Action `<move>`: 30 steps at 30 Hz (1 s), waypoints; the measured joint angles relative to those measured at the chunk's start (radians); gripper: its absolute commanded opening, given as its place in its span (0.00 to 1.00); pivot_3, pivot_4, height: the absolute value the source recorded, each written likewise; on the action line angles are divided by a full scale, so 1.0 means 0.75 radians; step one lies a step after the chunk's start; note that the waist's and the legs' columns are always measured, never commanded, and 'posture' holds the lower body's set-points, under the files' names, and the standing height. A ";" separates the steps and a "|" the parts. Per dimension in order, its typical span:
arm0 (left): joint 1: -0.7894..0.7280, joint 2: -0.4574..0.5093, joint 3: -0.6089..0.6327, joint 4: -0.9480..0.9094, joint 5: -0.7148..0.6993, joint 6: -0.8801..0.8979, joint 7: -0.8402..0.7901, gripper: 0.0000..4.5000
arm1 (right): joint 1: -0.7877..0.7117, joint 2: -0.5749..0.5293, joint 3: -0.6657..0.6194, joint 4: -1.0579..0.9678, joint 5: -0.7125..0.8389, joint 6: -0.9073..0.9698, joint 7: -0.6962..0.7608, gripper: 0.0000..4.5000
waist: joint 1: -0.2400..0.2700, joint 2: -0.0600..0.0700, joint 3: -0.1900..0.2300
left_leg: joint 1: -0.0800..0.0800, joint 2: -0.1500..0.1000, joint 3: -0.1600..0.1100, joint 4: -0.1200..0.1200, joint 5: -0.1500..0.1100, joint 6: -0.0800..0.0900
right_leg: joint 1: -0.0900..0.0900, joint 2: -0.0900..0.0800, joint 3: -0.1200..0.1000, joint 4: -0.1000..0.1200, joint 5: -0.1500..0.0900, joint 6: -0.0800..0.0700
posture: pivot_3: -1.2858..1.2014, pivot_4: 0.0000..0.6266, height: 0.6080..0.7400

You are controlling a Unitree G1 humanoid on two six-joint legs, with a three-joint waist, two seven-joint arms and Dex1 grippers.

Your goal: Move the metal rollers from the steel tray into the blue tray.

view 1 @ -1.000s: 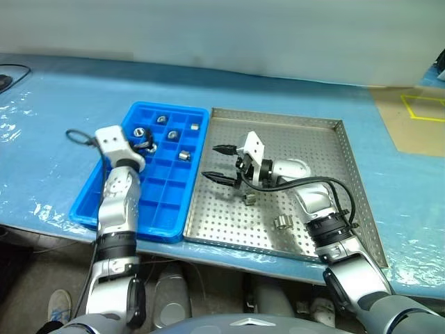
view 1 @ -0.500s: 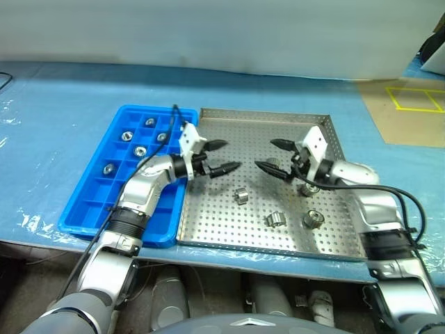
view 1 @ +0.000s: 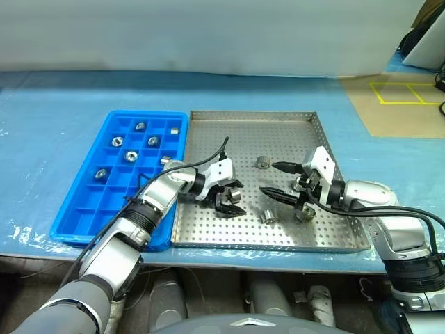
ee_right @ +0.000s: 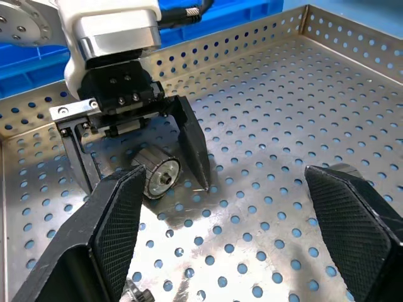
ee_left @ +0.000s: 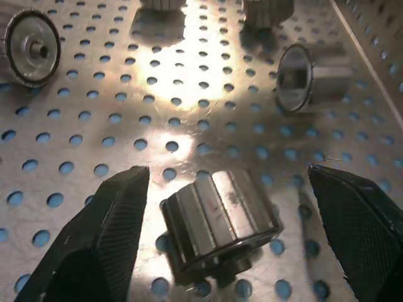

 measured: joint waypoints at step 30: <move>0.479 -0.150 0.829 -0.890 -0.237 0.246 1.142 0.41 | -0.752 0.533 0.336 0.817 -0.152 -0.405 0.265 0.95 | 0.093 -0.001 0.001 | -0.015 0.004 -0.006 0.000 0.000 0.000 | -0.009 -0.001 -0.013 0.000 0.000 -0.002 | 0.57 0.24 1.00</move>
